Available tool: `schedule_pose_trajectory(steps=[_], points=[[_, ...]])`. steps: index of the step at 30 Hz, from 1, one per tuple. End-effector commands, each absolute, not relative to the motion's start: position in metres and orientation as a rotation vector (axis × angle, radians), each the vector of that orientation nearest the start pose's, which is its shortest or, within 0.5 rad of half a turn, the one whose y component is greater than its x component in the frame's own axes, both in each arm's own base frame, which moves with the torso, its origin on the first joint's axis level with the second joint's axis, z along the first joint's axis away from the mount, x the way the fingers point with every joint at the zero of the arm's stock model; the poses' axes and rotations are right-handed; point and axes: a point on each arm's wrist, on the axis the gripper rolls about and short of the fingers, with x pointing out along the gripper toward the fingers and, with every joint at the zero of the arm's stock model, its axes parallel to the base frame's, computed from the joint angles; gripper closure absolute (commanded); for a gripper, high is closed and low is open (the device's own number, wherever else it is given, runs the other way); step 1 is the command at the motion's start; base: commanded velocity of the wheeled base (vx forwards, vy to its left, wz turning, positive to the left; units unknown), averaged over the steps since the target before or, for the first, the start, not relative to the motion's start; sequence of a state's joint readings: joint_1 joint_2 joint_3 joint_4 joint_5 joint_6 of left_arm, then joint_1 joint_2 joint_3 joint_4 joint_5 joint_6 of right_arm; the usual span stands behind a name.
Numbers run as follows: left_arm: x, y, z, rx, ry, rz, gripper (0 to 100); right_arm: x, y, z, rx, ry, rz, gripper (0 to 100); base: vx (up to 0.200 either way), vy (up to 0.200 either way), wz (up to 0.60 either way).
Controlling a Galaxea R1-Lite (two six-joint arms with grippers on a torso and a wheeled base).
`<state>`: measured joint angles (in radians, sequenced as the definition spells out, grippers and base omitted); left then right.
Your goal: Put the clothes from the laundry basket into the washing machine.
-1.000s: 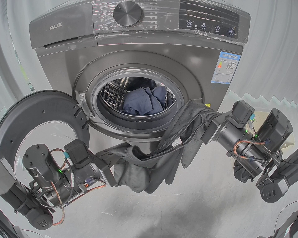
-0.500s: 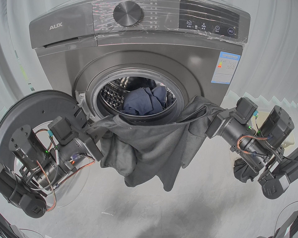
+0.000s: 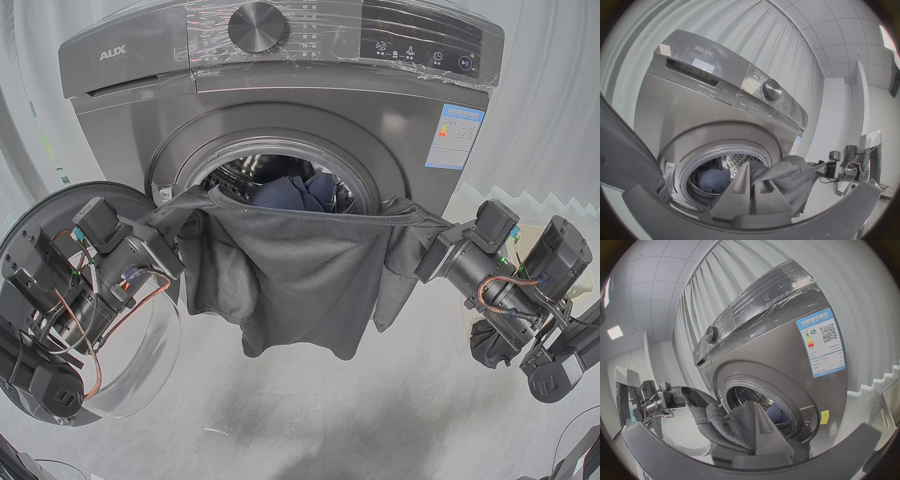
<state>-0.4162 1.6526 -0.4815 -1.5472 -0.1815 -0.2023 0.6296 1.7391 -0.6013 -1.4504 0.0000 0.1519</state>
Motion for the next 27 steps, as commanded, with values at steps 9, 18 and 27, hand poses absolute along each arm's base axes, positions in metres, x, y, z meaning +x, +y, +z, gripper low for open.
schedule_pose_trajectory(steps=[9, 18, 27], points=[[0.235, -0.104, 0.211, -0.237, -0.346, -0.606, 100, 0.232, 0.165, 0.213, 0.253, -0.304, 0.637, 100, 0.0, 0.0, 0.0], [0.235, -0.105, 0.211, -0.237, -0.347, -0.609, 100, 0.232, 0.162, 0.221, 0.258, -0.333, 0.63, 100, 0.0, 0.0, 0.0], [0.228, -0.123, 0.204, -0.245, -0.311, -0.681, 100, 0.231, 0.164, 0.209, 0.249, -0.282, 0.635, 100, 0.0, 0.0, 0.0]])
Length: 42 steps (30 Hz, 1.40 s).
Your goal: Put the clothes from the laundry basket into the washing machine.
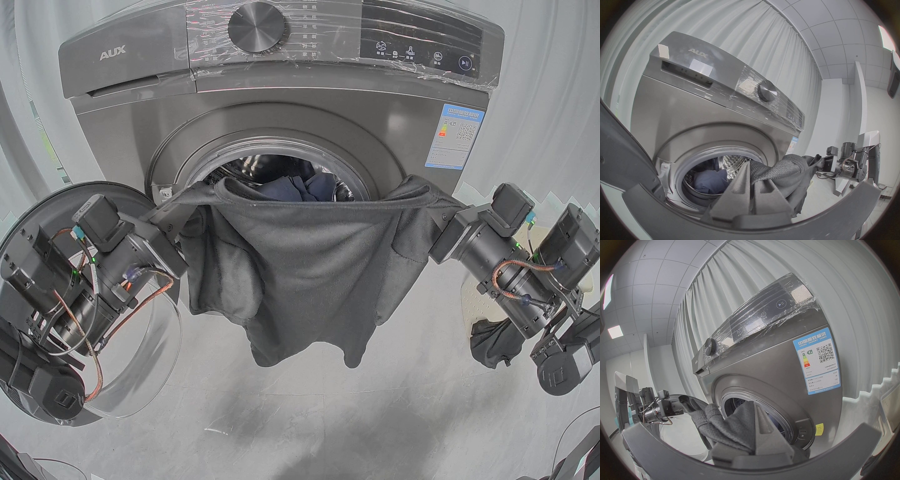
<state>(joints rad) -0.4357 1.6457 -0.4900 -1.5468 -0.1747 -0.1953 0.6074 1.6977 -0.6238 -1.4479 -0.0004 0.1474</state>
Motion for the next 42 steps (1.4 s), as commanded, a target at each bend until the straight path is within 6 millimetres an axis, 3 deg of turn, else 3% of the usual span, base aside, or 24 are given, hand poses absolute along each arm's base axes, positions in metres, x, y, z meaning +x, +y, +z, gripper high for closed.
schedule_pose_trajectory(steps=[1, 5, 9, 16, 17, 23, 31, 42], points=[[0.227, -0.127, 0.201, -0.242, -0.296, -0.696, 100, 0.229, 0.164, 0.203, 0.242, -0.256, 0.638, 100, 0.0, 0.0, 0.0], [0.227, -0.14, 0.188, -0.204, -0.255, -0.728, 100, 0.224, 0.169, 0.174, 0.207, -0.141, 0.666, 100, 0.0, 0.0, 0.0], [0.229, -0.142, 0.187, -0.169, -0.266, -0.727, 100, 0.221, 0.195, 0.138, 0.176, -0.01, 0.732, 100, 0.0, 0.0, 0.0], [0.229, -0.144, 0.192, -0.177, -0.289, -0.734, 100, 0.205, 0.239, 0.103, 0.13, 0.095, 0.858, 100, 0.0, 0.0, 0.0], [0.229, -0.144, 0.193, -0.178, -0.292, -0.736, 100, 0.203, 0.241, 0.1, 0.126, 0.104, 0.866, 0, 0.0, 0.0, 0.0], [0.228, -0.144, 0.197, -0.182, -0.309, -0.739, 100, 0.198, 0.249, 0.085, 0.11, 0.152, 0.891, 0, 0.0, 0.0, 0.0], [0.216, -0.15, 0.203, -0.194, -0.325, -0.784, 100, 0.207, 0.257, 0.067, 0.09, 0.187, 0.88, 0, 0.0, 0.0, 0.0], [0.214, -0.151, 0.203, -0.195, -0.325, -0.79, 100, 0.218, 0.255, 0.073, 0.095, 0.153, 0.857, 0, 0.0, 0.0, 0.0]])
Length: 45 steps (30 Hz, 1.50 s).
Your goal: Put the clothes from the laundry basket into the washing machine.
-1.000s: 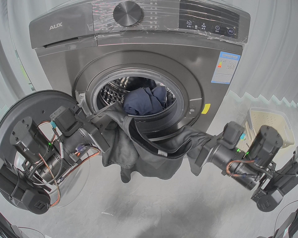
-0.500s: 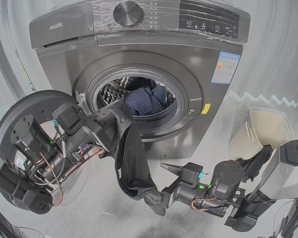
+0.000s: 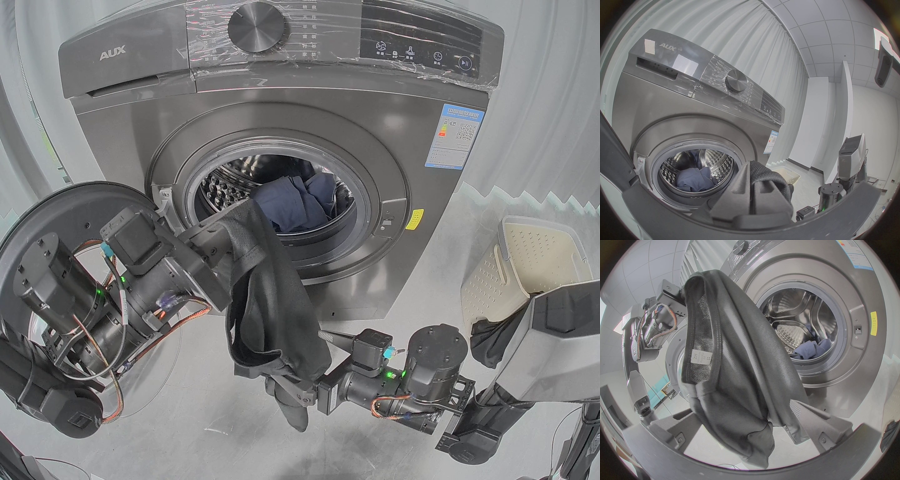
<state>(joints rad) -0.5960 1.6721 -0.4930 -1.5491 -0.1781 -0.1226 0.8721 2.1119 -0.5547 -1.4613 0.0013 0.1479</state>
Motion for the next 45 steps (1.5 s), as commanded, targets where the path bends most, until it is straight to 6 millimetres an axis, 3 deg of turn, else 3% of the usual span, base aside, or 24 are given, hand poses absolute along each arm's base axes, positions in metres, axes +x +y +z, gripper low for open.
schedule_pose_trajectory(steps=[1, 10, 16, 20, 29, 33, 42, 45], points=[[0.214, -0.15, 0.203, -0.195, -0.327, -0.79, 100, 0.219, 0.254, 0.073, 0.096, 0.152, 0.853, 0, 0.0, 0.0, 0.0], [0.214, -0.15, 0.204, -0.196, -0.327, -0.791, 100, 0.24, 0.268, 0.068, 0.109, 0.12, 0.84, 0, 0.0, 0.0, 0.0], [0.214, -0.151, 0.205, -0.197, -0.332, -0.791, 100, 0.268, 0.287, 0.051, 0.116, 0.09, 0.821, 0, 0.0, 0.0, 0.0], [0.214, -0.151, 0.205, -0.198, -0.335, -0.792, 100, 0.285, 0.299, 0.049, 0.134, 0.044, 0.811, 0, 0.0, 0.0, 0.0], [0.211, -0.149, 0.209, -0.203, -0.35, -0.792, 100, 0.321, 0.277, 0.046, 0.122, 0.022, 0.715, 0, 0.0, 0.0, 0.0], [0.211, -0.149, 0.209, -0.201, -0.345, -0.793, 100, 0.328, 0.272, 0.048, 0.124, 0.012, 0.697, 0, 0.0, 0.0, 0.0], [0.211, -0.149, 0.209, -0.203, -0.348, -0.795, 100, 0.34, 0.292, 0.025, 0.126, 0.004, 0.718, 0, 0.0, 0.0, 0.0], [0.211, -0.149, 0.209, -0.204, -0.347, -0.797, 100, 0.342, 0.294, 0.026, 0.131, -0.011, 0.72, 0, 0.0, 0.0, 0.0]])
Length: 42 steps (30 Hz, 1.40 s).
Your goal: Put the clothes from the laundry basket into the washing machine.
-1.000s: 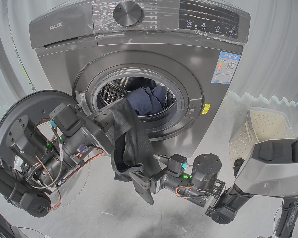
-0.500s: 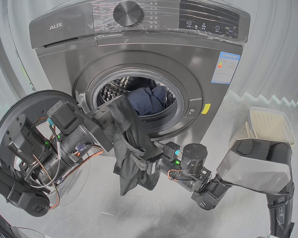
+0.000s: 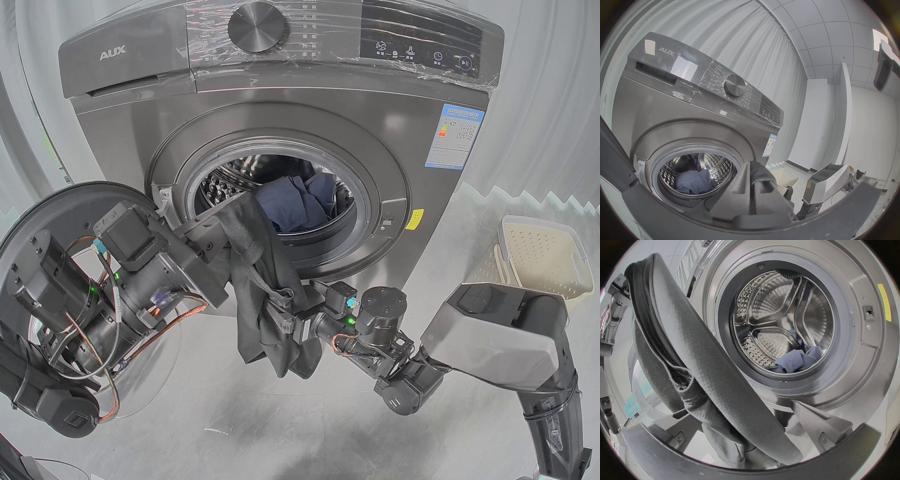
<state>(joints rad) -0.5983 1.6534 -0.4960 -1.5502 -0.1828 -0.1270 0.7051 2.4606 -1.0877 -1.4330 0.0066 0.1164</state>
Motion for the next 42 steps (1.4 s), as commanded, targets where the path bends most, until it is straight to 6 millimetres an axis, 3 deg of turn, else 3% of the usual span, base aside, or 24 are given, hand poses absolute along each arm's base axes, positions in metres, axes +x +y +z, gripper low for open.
schedule_pose_trajectory(steps=[1, 7, 14, 15, 19, 20, 21, 25, 28, 36, 42], points=[[0.211, -0.149, 0.209, -0.204, -0.349, -0.797, 100, 0.342, 0.295, 0.027, 0.135, -0.016, 0.72, 100, 0.0, 0.0, 0.0], [0.212, -0.149, 0.209, -0.222, -0.342, -0.798, 100, 0.338, 0.292, 0.04, 0.144, -0.039, 0.726, 100, 0.0, 0.0, 0.0], [0.214, -0.146, 0.207, -0.224, -0.331, -0.78, 100, 0.316, 0.261, 0.069, 0.139, -0.012, 0.693, 100, 0.0, 0.0, 0.0], [0.215, -0.146, 0.206, -0.223, -0.324, -0.777, 100, 0.309, 0.243, 0.083, 0.15, -0.024, 0.671, 100, 0.0, 0.0, 0.0], [0.216, -0.147, 0.199, -0.217, -0.296, -0.776, 100, 0.312, 0.206, 0.111, 0.21, -0.112, 0.597, 100, 0.0, 0.0, 0.0], [0.216, -0.147, 0.199, -0.217, -0.296, -0.776, 100, 0.311, 0.205, 0.112, 0.213, -0.111, 0.594, 100, 0.0, 0.0, 0.0], [0.218, -0.148, 0.191, -0.21, -0.262, -0.775, 100, 0.305, 0.189, 0.123, 0.237, -0.119, 0.572, 100, 0.0, 0.0, 0.0], [0.219, -0.149, 0.175, -0.196, -0.198, -0.772, 100, 0.278, 0.175, 0.141, 0.264, -0.12, 0.581, 100, 0.0, 0.0, 0.0], [0.22, -0.149, 0.164, -0.185, -0.154, -0.774, 100, 0.264, 0.17, 0.156, 0.283, -0.153, 0.591, 100, 0.0, 0.0, 0.0], [0.22, -0.15, 0.127, -0.138, 0.001, -0.772, 100, 0.248, 0.185, 0.174, 0.302, -0.212, 0.631, 100, 0.0, 0.0, 0.0], [0.223, -0.151, 0.117, -0.13, 0.037, -0.764, 100, 0.241, 0.187, 0.186, 0.319, -0.25, 0.653, 100, 0.0, 0.0, 0.0]])
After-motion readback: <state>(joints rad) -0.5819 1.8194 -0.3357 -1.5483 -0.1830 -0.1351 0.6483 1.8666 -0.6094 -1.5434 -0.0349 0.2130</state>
